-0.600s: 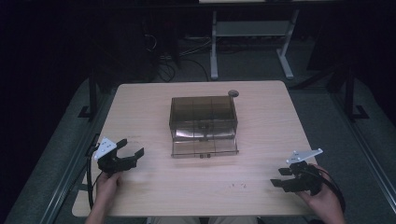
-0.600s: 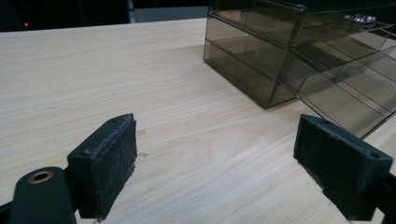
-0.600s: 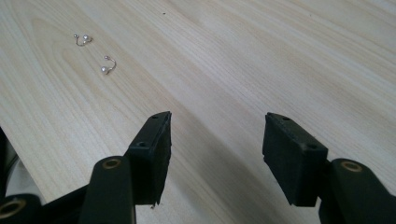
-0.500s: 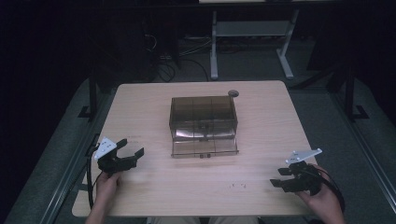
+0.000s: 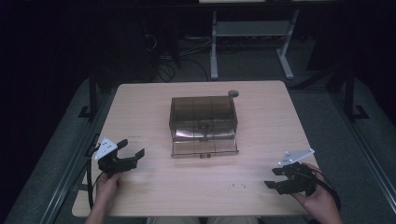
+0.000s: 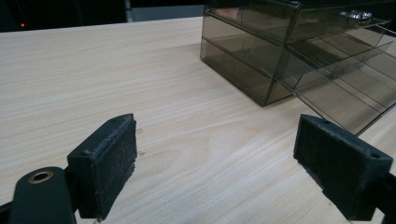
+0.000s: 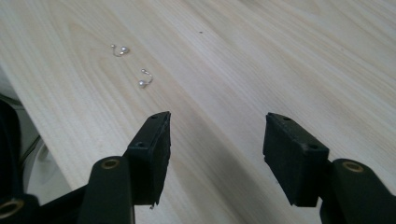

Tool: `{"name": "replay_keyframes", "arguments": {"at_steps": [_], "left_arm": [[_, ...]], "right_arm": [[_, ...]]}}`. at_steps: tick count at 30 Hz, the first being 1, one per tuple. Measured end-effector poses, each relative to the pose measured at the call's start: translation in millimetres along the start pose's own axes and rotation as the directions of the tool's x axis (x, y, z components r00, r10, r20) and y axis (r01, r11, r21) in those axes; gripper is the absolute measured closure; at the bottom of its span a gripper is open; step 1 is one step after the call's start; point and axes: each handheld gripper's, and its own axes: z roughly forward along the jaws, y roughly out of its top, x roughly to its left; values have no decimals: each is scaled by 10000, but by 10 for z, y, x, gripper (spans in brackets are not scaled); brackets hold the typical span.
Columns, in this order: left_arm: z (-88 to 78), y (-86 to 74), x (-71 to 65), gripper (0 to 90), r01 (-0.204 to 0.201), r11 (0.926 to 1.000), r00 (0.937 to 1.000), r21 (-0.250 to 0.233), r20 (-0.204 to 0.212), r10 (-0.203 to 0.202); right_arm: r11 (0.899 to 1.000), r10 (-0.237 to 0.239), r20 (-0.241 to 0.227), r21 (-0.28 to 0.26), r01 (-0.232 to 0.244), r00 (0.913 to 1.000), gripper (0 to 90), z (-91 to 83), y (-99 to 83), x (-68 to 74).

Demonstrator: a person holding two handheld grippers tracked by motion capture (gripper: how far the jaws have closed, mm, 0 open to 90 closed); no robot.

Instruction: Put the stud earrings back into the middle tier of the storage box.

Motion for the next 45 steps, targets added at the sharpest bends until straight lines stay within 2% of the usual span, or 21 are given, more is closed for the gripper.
{"name": "replay_keyframes", "arguments": {"at_steps": [7, 13, 21, 26, 30, 32, 38, 40, 42, 43, 45], "left_arm": [[7, 0, -5, 128, -77, 10000, 10000, 33, -16, 77], [5, 1, -8, 128, -101, 9999, 9999, 32, 1, 101], [5, 1, -8, 128, -117, 9999, 9999, 18, 16, 117], [3, 0, -3, 128, -61, 10000, 10000, 3, 26, 61], [1, 0, 0, 128, -27, 10000, 10000, -4, 30, 27], [1, 0, 0, 128, -29, 10000, 10000, -17, 33, 29], [-3, 0, 5, 128, 9, 10000, 10000, -34, 51, -9], [-5, 0, 9, 128, -7, 10000, 10000, -32, 58, 7], [-8, 0, 12, 128, -22, 10000, 10000, -15, 53, 22], [-8, 0, 13, 128, -19, 10000, 10000, -20, 54, 19], [-8, 0, 13, 128, -26, 10000, 10000, -19, 56, 26]], "right_arm": [[9997, -224, -214, 31, 225, 9995, 411, -30, 72, 57], [9979, -602, -270, 240, 608, 9978, 411, -42, 193, 126], [9895, -1126, -620, 837, 1176, 9917, 435, -9, 357, 217], [9851, -1277, -745, 1066, 1352, 9890, 448, 13, 429, 259], [9790, -1466, -919, 1292, 1577, 9849, 467, 55, 502, 308], [9726, -1680, -1051, 1447, 1822, 9802, 483, 102, 548, 337], [9636, -1875, -1261, 1686, 2073, 9741, 513, 180, 604, 374], [9557, -1989, -1295, 1940, 2216, 9714, 533, 221, 629, 396], [9530, -1993, -1341, 2041, 2239, 9707, 549, 234, 636, 404], [9469, -2041, -1394, 2230, 2315, 9690, 571, 263, 649, 417], [9440, -2087, -1394, 2301, 2366, 9680, 584, 277, 654, 421]]}}
